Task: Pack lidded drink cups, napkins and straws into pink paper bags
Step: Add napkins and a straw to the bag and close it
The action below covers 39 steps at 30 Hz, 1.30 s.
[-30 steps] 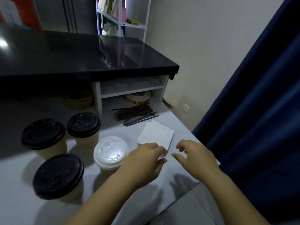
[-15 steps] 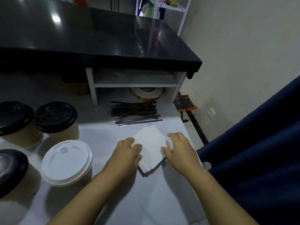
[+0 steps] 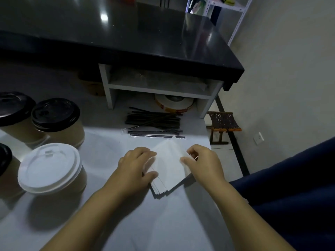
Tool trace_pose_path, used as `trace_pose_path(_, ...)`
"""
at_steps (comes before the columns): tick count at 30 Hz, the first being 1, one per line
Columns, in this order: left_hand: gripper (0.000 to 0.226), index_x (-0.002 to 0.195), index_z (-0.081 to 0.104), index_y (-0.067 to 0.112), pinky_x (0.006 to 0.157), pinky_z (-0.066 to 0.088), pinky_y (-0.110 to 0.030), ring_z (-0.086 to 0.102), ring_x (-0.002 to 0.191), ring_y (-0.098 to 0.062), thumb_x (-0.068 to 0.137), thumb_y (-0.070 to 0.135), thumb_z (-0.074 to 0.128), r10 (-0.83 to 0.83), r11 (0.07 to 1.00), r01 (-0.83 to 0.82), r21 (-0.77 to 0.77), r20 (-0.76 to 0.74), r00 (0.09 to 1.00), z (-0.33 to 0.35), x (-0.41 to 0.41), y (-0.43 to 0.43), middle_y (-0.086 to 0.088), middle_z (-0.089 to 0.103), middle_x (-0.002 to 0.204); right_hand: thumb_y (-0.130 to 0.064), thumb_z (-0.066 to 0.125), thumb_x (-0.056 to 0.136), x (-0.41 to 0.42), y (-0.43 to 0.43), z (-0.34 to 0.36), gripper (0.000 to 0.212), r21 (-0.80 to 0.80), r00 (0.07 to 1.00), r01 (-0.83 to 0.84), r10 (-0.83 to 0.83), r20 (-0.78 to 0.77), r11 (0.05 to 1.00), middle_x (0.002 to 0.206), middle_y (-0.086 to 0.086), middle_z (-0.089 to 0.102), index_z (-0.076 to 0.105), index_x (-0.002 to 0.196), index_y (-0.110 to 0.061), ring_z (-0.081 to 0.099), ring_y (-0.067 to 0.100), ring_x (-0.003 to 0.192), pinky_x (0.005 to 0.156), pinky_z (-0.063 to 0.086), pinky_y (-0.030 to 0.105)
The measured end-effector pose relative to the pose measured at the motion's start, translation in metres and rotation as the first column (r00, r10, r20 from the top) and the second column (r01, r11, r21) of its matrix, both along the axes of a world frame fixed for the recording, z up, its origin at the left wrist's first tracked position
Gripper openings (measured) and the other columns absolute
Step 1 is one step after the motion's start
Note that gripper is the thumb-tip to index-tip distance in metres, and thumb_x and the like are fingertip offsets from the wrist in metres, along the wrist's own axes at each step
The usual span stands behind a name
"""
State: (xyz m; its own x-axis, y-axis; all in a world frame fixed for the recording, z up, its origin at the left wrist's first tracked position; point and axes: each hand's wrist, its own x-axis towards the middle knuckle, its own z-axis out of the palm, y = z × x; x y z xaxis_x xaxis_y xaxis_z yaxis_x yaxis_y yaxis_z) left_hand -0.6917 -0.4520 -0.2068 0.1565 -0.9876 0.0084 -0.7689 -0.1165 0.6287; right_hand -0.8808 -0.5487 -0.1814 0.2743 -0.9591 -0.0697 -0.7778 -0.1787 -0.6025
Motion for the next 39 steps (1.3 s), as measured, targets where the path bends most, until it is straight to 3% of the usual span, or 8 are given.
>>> trace_pose_path(4,0.065,0.136,0.036,0.028,0.105,0.026,-0.037,0.028,0.128,-0.017,0.08,0.05,0.061,0.083,0.996,-0.083,-0.018,-0.037,0.996,0.015,0.001,-0.005,0.009,0.039,0.139,-0.03,0.071,0.079,0.004,0.0,0.008,0.013,0.108,0.969,-0.084,0.056,0.241,0.991,0.073,-0.011,0.063,0.062,0.07,-0.027,0.057,0.008,0.065,0.058,0.049,0.024)
trace_pose_path(7,0.066,0.137,0.034,0.028,0.106,0.028,-0.042,0.028,0.127,-0.015,0.081,0.049,0.06,0.142,0.989,-0.144,-0.016,-0.092,0.986,0.023,0.003,-0.006,0.009,0.041,0.137,-0.031,0.074,0.077,0.007,0.002,0.013,0.01,0.258,0.934,-0.23,0.139,0.328,0.938,0.077,-0.011,0.066,0.065,0.073,-0.028,0.059,0.008,0.058,0.053,0.051,0.024)
trace_pose_path(12,0.046,0.125,0.048,0.032,0.102,0.037,-0.044,0.05,0.108,-0.014,0.083,0.037,0.063,0.136,0.99,-0.129,0.049,-0.181,0.974,0.027,0.008,-0.008,0.015,0.056,0.102,-0.024,0.075,0.078,0.006,0.002,0.011,0.012,0.349,0.902,-0.3,0.145,0.407,0.888,0.076,-0.003,0.066,0.065,0.072,-0.022,0.056,0.008,0.053,0.047,0.048,0.024)
trace_pose_path(16,0.022,0.096,0.06,0.035,0.093,0.043,-0.037,0.059,0.087,-0.009,0.081,0.02,0.067,0.118,0.993,-0.118,0.011,-0.183,0.976,0.023,0.009,-0.009,0.019,0.061,0.081,-0.032,0.069,0.082,0.006,0.0,0.007,0.016,0.351,0.912,-0.242,0.089,0.4,0.905,0.069,-0.005,0.064,0.066,0.071,-0.022,0.055,0.004,0.052,0.046,0.044,0.02)
trace_pose_path(20,0.027,0.088,0.059,0.038,0.069,0.041,-0.006,0.059,0.076,-0.001,0.081,0.014,0.067,0.091,0.995,-0.099,-0.024,-0.225,0.97,0.023,0.013,-0.006,0.018,0.061,0.081,-0.039,0.058,0.089,0.004,-0.011,0.002,0.018,0.146,0.977,-0.092,0.06,0.205,0.985,0.078,-0.008,0.063,0.065,0.08,-0.024,0.056,0.008,0.067,0.061,0.045,0.025)
trace_pose_path(26,0.039,0.084,0.054,0.049,0.065,0.041,-0.01,0.056,0.071,-0.004,0.081,0.012,0.068,0.011,1.0,-0.012,-0.005,-0.219,0.976,0.029,0.018,-0.005,0.015,0.062,0.084,-0.042,0.07,0.075,0.011,-0.017,-0.004,0.036,0.2,0.989,-0.12,0.135,-0.062,0.972,0.091,-0.008,0.058,0.058,0.105,-0.026,0.058,0.01,0.081,0.068,0.049,0.03)
trace_pose_path(35,0.033,0.094,0.064,0.037,0.064,0.04,-0.006,0.056,0.07,0.0,0.074,0.013,0.075,0.047,0.999,-0.051,-0.012,-0.252,0.966,0.032,0.011,-0.007,0.013,0.063,0.076,-0.019,0.082,0.068,0.006,-0.02,0.0,0.03,0.187,0.987,-0.054,0.024,0.161,0.981,0.067,-0.008,0.057,0.062,0.09,-0.024,0.051,0.004,0.057,0.055,0.042,0.019)
trace_pose_path(39,0.029,0.09,0.068,0.032,0.065,0.041,-0.006,0.059,0.074,0.004,0.071,0.013,0.077,0.077,0.996,-0.086,-0.02,-0.265,0.961,0.032,0.008,-0.008,0.013,0.067,0.076,-0.018,0.076,0.076,0.003,-0.02,0.0,0.015,0.166,0.985,-0.054,0.025,0.171,0.985,0.067,-0.009,0.059,0.063,0.079,-0.026,0.053,0.004,0.06,0.058,0.042,0.018)
